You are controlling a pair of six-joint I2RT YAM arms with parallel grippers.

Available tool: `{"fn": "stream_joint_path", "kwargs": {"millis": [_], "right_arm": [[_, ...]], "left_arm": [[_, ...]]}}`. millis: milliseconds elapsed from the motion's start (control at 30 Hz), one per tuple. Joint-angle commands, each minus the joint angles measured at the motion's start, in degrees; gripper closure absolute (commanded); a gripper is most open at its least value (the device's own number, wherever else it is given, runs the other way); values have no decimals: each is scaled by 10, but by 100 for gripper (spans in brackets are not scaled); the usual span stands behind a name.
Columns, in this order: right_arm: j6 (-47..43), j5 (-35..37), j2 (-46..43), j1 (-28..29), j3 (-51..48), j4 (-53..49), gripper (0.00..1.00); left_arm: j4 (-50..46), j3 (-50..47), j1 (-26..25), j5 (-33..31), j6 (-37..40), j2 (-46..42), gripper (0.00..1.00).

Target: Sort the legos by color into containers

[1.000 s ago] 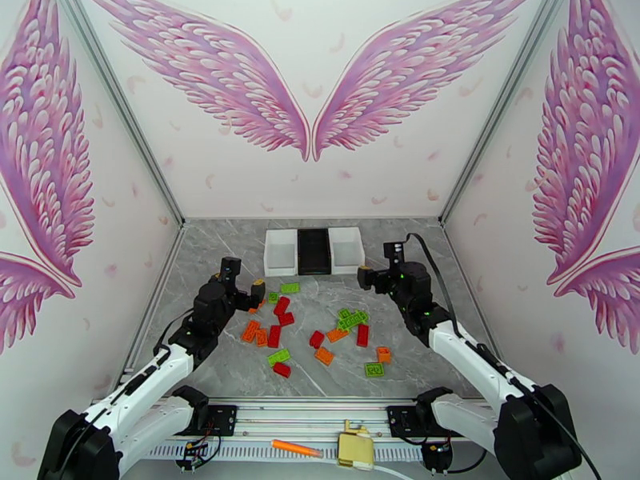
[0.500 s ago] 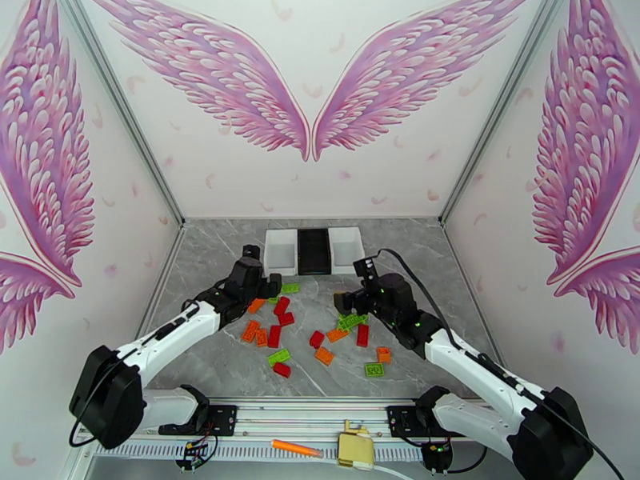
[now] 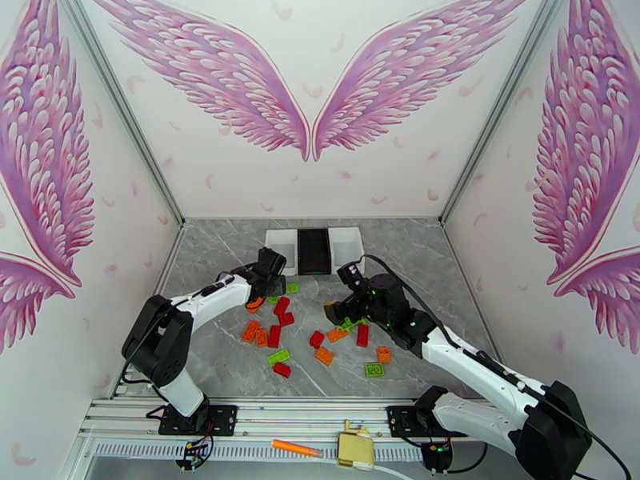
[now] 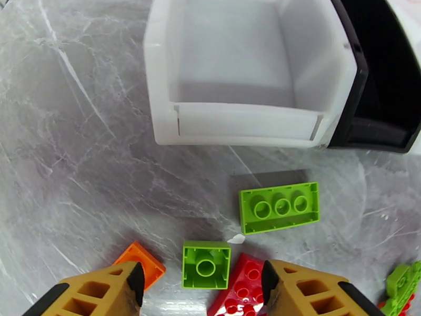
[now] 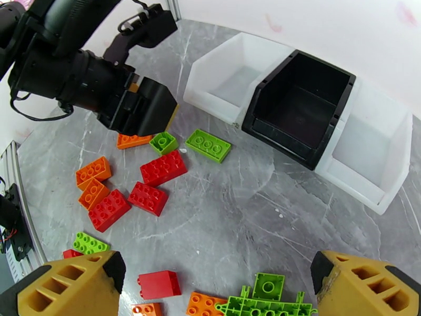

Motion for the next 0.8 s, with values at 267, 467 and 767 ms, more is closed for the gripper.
{"fn": "stream_joint_path", "kwargs": {"millis": [267,467,767], "right_arm": [[-7,24,3,12,20,-14,1],[-8,29,1,14,22,-16,1],[-7,33,0,15,20,-14,1]], "left_arm": [[-20,42,5,15,-14,72,47],[-20,43,5,17,-13,90,50],[-24,42,5,16,-11,105,63]]}}
